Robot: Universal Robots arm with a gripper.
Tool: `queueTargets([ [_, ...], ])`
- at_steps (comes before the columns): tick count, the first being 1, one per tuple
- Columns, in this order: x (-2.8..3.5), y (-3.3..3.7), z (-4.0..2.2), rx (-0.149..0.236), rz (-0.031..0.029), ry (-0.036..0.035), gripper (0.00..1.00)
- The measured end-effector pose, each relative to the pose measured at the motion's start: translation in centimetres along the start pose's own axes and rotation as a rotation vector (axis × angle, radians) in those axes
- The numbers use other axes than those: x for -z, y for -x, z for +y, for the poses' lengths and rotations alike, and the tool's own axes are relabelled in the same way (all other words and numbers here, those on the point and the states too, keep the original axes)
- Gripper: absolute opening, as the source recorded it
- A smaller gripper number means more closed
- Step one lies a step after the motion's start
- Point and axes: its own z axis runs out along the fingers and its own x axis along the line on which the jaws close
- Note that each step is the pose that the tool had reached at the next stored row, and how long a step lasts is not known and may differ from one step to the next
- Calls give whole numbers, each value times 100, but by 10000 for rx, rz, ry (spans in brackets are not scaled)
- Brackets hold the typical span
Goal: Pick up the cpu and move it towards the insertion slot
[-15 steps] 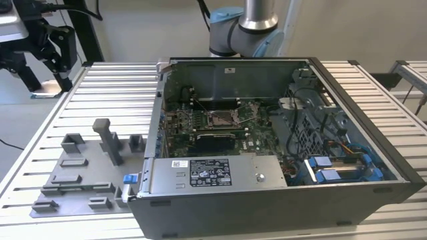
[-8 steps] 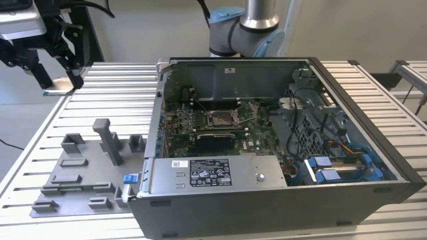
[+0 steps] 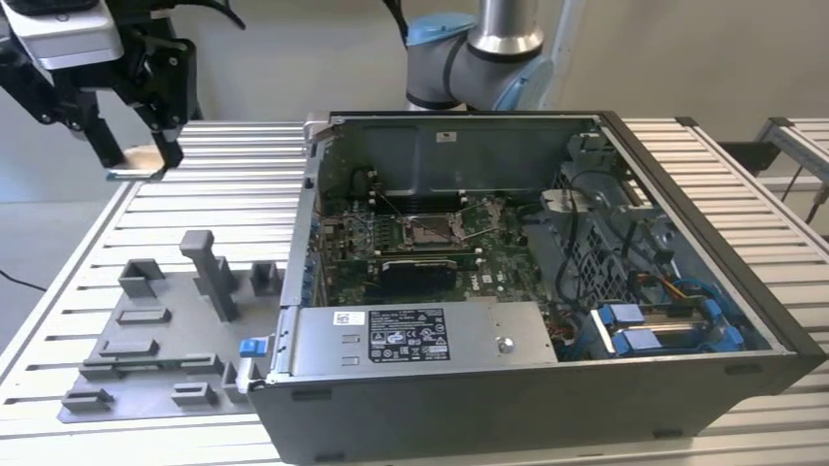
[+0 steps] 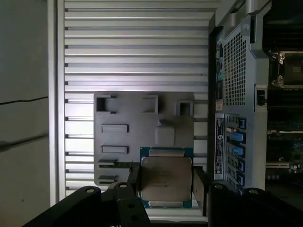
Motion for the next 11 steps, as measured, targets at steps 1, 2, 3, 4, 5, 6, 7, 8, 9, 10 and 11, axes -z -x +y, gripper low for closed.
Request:
queueTargets([
  [1,4,24,3,0,0,0,0],
  [2,8,47,6,0,0,0,0],
  [3,13,71,8,0,0,-1,0],
  [4,16,95,11,0,0,0,0],
  [5,20,118,14,0,0,0,0],
  [6,25,143,17,1,-1,0,0],
  [7,29,165,19,0,0,0,0],
  [8,33,187,21,0,-1,0,0],
  [9,37,209,23,0,0,0,0],
  [10,41,234,26,0,0,0,0],
  [11,46,256,28,-1,0,0,0],
])
